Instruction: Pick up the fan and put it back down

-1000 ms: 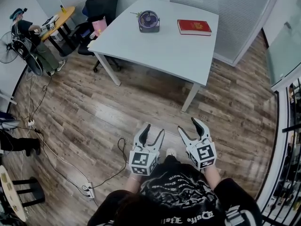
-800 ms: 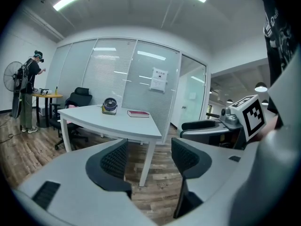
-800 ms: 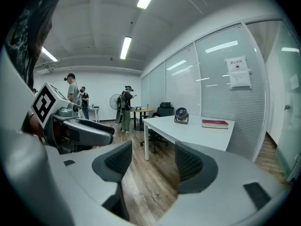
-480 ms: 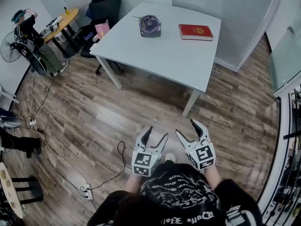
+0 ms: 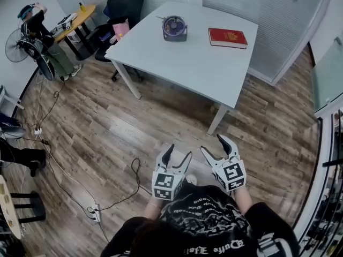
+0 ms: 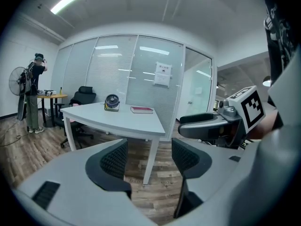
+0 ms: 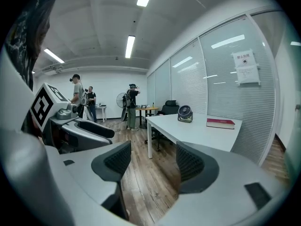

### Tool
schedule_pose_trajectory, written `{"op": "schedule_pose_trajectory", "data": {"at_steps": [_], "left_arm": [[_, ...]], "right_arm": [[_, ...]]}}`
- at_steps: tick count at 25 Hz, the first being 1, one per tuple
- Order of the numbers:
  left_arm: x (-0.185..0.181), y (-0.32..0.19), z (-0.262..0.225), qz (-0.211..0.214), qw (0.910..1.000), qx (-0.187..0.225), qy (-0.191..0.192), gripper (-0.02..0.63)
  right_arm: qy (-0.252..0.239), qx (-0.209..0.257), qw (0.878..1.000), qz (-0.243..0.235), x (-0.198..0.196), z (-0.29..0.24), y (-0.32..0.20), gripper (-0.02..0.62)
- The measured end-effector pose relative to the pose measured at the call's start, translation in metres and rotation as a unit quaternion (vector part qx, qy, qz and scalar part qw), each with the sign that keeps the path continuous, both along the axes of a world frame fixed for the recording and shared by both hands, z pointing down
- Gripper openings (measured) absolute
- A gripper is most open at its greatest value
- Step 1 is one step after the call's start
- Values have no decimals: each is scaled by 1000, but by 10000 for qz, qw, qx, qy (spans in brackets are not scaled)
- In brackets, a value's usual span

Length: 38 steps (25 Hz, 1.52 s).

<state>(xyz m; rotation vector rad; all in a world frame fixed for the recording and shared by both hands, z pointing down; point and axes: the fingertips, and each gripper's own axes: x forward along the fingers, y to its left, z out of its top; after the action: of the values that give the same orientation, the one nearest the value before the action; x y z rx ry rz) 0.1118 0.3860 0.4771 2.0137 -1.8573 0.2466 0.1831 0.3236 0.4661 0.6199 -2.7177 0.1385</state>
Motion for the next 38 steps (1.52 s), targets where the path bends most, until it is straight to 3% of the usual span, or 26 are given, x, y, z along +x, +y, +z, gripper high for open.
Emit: {"op": "schedule_pose_trajectory", "data": {"at_steps": [4,13,17,31,38], "left_arm": [[-2,-2,11,-11,9999,-88,-92,293],[-29,-35,16,-62,9997,-89,209,293],[-51,-59,20,75,9998,-130,-88,293],[-138,-160,18,391,9991,-31,186,293],[-174,-198,14,706,9974,19,123,293]], "right_arm": [[92,-17,9999,-81,-4,7,-1,298],[122,-72,9998,-107,-30,12,-30,296],[70,-80,9999,-59,-53,10,-54,295],[-105,60,9978,657,-118,1,-155,281],[-205,22,9957,900,-153,1,-186,275]]}}
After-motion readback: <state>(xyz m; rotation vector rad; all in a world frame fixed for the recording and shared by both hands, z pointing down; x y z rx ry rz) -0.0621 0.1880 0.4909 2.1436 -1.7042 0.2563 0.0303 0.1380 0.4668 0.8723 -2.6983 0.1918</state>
